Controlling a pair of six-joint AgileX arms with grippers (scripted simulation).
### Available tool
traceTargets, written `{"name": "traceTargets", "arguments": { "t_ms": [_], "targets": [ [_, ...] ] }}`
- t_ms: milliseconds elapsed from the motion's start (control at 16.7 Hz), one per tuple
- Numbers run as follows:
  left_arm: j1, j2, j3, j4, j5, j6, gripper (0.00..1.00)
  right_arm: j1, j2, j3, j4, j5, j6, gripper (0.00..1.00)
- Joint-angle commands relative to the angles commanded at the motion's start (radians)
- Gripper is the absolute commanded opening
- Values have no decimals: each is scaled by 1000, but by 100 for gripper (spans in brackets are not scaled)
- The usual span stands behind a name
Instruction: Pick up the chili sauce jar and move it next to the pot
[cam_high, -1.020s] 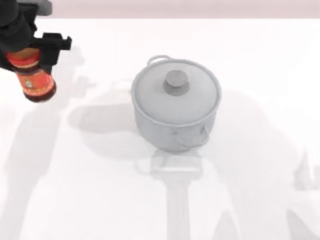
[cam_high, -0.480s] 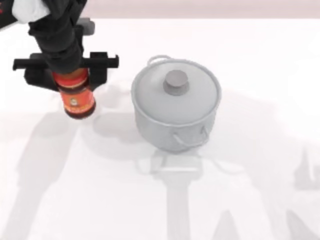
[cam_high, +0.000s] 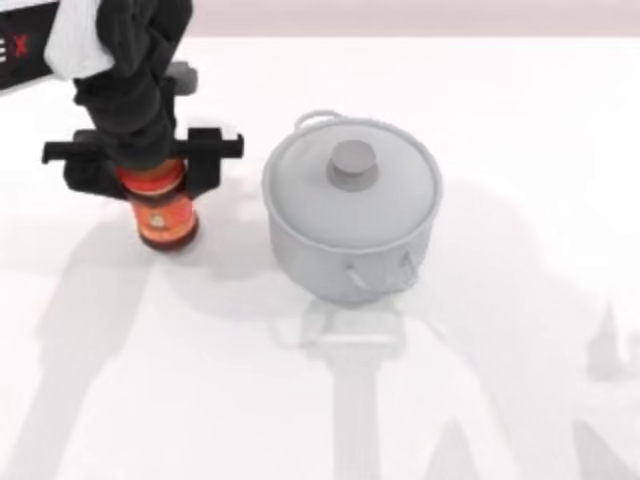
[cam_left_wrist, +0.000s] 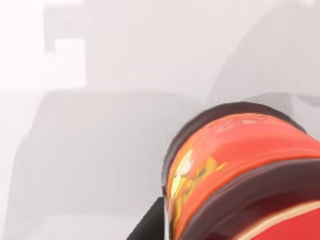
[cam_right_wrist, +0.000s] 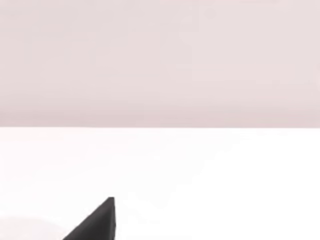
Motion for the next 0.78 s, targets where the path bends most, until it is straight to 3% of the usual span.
{"name": "traceTargets", "arguments": {
  "t_ms": [360,780],
  "targets": [
    [0,16,-26,36,0,2,0,0,0,0,0,0,0,100],
    [0,16,-26,36,0,2,53,0,0,0,0,0,0,100]
  ]
}}
